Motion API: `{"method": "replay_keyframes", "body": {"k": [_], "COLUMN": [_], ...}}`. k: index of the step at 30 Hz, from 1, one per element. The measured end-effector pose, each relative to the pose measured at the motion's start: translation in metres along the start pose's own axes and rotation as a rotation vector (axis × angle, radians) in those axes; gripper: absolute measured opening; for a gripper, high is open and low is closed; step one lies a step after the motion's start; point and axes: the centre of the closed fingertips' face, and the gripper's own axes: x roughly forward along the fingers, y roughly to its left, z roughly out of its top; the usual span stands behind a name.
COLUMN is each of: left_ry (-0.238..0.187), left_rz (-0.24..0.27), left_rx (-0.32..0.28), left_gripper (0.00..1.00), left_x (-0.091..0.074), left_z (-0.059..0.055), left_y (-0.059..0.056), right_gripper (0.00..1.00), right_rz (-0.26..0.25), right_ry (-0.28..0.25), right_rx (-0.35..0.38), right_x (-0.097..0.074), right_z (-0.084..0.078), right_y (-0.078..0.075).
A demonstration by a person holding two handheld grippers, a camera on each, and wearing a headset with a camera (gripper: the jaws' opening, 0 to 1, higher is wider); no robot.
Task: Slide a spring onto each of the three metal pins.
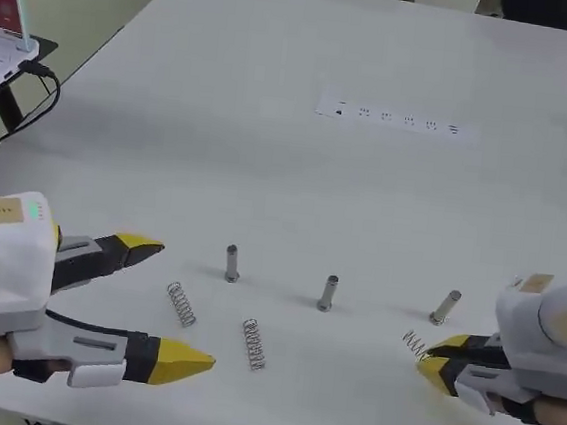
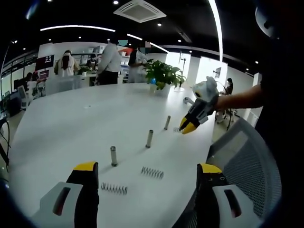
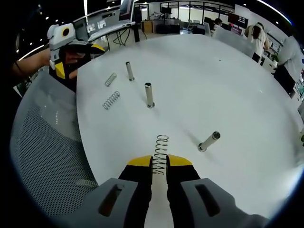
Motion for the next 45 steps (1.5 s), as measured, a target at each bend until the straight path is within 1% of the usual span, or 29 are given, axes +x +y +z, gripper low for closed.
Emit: {"method": "replay_keyframes", "body": {"k": [2,4,6,10,12,14,18,21,24,26,28,32,34,39,42,45], "left_ry": [-0.005,-0.007,-0.004,0.004,0.005,0.013,0.007,0.010,0.017,0.037,0.040,0.038,0.036,0.028,0.023,0.011], "left_rz": [-0.007,-0.022,-0.041,-0.070,-0.081,-0.102,-0.124,-0.162,-0.193,-0.239,-0.253,-0.286,-0.308,-0.339,-0.348,-0.361], "left_rx": [-0.002,-0.004,-0.002,0.010,0.016,0.033,0.051,0.066,0.091,0.098,0.122,0.142,0.165,0.188,0.198,0.199], "left_gripper": [0.79,0.77,0.76,0.75,0.74,0.73,0.70,0.66,0.63,0.57,0.54,0.51,0.49,0.44,0.42,0.38], "left_x": [0.001,0.004,0.007,0.013,0.017,0.022,0.030,0.039,0.049,0.055,0.062,0.075,0.082,0.094,0.099,0.103], "left_z": [0.001,0.002,0.002,0.003,0.004,0.007,0.012,0.014,0.015,0.012,0.013,0.018,0.021,0.027,0.030,0.033], "left_y": [-0.002,-0.007,-0.012,-0.019,-0.021,-0.025,-0.028,-0.036,-0.042,-0.050,-0.054,-0.063,-0.068,-0.075,-0.078,-0.082], "right_gripper": [0.08,0.08,0.08,0.08,0.08,0.08,0.08,0.08,0.08,0.08,0.08,0.08,0.08,0.08,0.08,0.08], "right_rz": [0.000,0.010,0.019,0.036,0.040,0.051,0.063,0.080,0.092,0.100,0.095,0.114,0.126,0.152,0.162,0.179], "right_ry": [-0.007,-0.022,-0.028,-0.042,-0.042,-0.052,-0.060,-0.070,-0.070,-0.065,-0.059,-0.066,-0.072,-0.095,-0.099,-0.100], "right_rx": [-0.020,-0.046,-0.062,-0.107,-0.117,-0.137,-0.165,-0.209,-0.251,-0.273,-0.288,-0.310,-0.337,-0.384,-0.423,-0.480], "right_x": [-0.003,-0.007,-0.009,-0.013,-0.014,-0.016,-0.017,-0.018,-0.018,-0.018,-0.017,-0.018,-0.018,-0.020,-0.021,-0.021], "right_z": [0.005,0.011,0.016,0.025,0.027,0.032,0.036,0.040,0.042,0.043,0.043,0.046,0.048,0.052,0.052,0.051], "right_y": [0.000,0.002,0.004,0.009,0.010,0.013,0.017,0.024,0.029,0.032,0.032,0.038,0.042,0.049,0.053,0.057]}}
